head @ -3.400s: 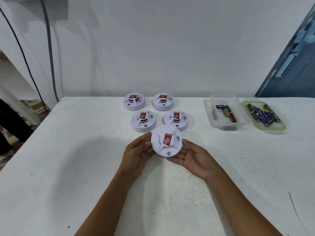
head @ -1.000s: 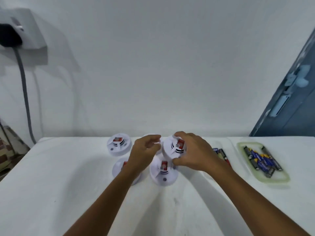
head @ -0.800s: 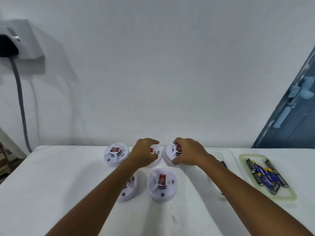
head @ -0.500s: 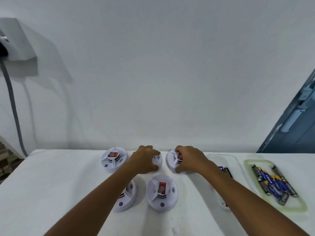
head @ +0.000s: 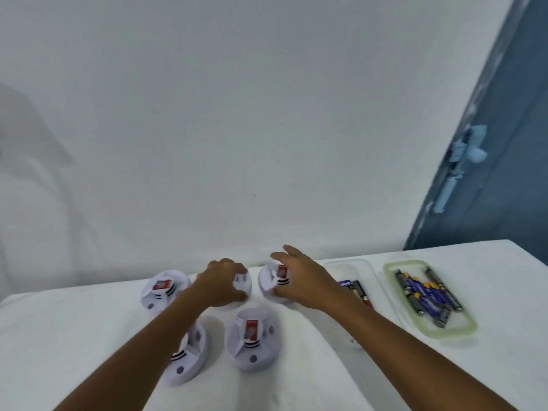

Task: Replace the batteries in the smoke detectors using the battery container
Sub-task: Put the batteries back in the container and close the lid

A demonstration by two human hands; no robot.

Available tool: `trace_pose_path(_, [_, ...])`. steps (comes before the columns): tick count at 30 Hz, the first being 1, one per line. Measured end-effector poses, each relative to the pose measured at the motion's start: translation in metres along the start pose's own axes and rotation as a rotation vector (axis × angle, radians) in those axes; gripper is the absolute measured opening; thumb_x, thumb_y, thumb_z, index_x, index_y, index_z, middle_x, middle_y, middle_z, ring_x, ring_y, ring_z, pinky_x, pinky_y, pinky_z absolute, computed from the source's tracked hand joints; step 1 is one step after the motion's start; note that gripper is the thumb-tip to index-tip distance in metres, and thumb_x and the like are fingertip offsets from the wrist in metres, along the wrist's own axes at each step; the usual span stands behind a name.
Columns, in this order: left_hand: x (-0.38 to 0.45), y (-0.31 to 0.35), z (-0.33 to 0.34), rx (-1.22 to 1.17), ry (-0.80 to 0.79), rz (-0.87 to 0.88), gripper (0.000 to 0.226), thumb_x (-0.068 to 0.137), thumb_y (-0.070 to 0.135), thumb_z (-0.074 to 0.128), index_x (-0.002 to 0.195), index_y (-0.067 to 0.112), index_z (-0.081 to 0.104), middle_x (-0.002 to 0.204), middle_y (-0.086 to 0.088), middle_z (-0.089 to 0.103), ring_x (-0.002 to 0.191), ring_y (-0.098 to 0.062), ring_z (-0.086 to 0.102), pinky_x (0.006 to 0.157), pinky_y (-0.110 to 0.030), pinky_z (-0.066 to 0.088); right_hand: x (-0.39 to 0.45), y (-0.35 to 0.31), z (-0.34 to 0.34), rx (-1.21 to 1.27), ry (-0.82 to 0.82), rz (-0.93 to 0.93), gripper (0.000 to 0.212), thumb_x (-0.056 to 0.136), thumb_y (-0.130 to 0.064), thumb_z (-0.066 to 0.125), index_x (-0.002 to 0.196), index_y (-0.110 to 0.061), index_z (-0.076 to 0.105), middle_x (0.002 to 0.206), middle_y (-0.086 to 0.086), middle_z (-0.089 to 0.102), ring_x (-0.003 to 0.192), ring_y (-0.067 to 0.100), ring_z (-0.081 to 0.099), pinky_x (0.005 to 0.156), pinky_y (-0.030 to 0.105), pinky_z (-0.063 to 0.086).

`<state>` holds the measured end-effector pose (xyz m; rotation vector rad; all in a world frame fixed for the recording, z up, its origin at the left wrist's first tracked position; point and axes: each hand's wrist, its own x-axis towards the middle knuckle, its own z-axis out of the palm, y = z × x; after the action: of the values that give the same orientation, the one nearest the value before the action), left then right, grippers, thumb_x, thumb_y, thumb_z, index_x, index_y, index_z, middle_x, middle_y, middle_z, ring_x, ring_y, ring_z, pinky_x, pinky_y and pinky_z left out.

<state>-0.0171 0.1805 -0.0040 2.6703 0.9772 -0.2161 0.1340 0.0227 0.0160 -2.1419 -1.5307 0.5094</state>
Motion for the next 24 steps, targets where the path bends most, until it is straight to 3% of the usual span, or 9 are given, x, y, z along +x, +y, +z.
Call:
trace_pose_path(3, [0.006,0.019,-0.004,0.024,-0.014,-0.025,0.079,0.069,0.064,0.062,0.140,0.034,0.043,0.143,-0.002,0.042,0.131,-0.028,0.039,0.106,-0.046,0.036,-0.032,0.019,-0.025,0.162,0.226,-0.010,0.047,0.085,-0.025,0.067,0.131,-0.018,0.055,0.138,0.001,0.050,0.124,0.017,0.049,0.102,0.031,0.041])
trace_pose_path(7, [-0.001,0.095,-0.009,-0.124,0.184,0.182,0.072,0.070,0.062,0.050,0.134,0.030,0.051,0.142,0.002,0.048,0.130,-0.022,0.042,0.107,-0.040,0.035,-0.078,0.079,-0.066,0.255,0.430,0.176,0.027,0.083,-0.013,0.067,0.110,-0.018,0.067,0.102,-0.003,0.065,0.083,0.013,0.063,0.082,0.027,0.050])
trace_pose_path(11, [-0.009,0.196,0.007,-0.271,0.235,0.416,0.064,0.070,0.059,0.046,0.122,0.026,0.063,0.125,0.004,0.062,0.119,-0.019,0.052,0.102,-0.036,0.039,-0.121,0.157,-0.101,0.190,0.408,0.437,0.015,0.085,-0.009,0.061,0.094,-0.019,0.068,0.088,0.003,0.069,0.078,0.021,0.064,0.075,0.028,0.052])
trace_pose_path(16, [0.003,0.298,0.036,-0.223,0.163,0.469,0.037,0.083,0.025,0.062,0.119,0.018,0.065,0.119,-0.003,0.064,0.110,-0.021,0.055,0.094,-0.028,0.041,-0.139,0.223,-0.123,0.161,0.286,0.538,0.013,0.082,-0.003,0.060,0.078,-0.015,0.063,0.073,0.008,0.065,0.055,0.015,0.055,0.056,0.026,0.048])
trace_pose_path(19, [0.022,0.326,0.046,-0.071,0.081,0.418,0.037,0.079,0.019,0.066,0.115,0.015,0.065,0.114,-0.009,0.062,0.109,-0.027,0.054,0.092,-0.034,0.045,-0.132,0.232,-0.126,0.168,0.236,0.525,0.009,0.080,-0.013,0.068,0.079,-0.018,0.060,0.075,0.007,0.064,0.058,0.018,0.055,0.056,0.027,0.047])
trace_pose_path(24, [0.040,0.337,0.061,0.172,-0.080,0.356,0.055,0.074,0.033,0.073,0.126,0.023,0.056,0.122,-0.007,0.051,0.113,-0.029,0.045,0.094,-0.043,0.043,-0.122,0.225,-0.118,-0.069,0.091,0.485,0.027,0.079,-0.033,0.066,0.095,-0.016,0.053,0.099,0.006,0.061,0.089,0.026,0.061,0.065,0.030,0.044])
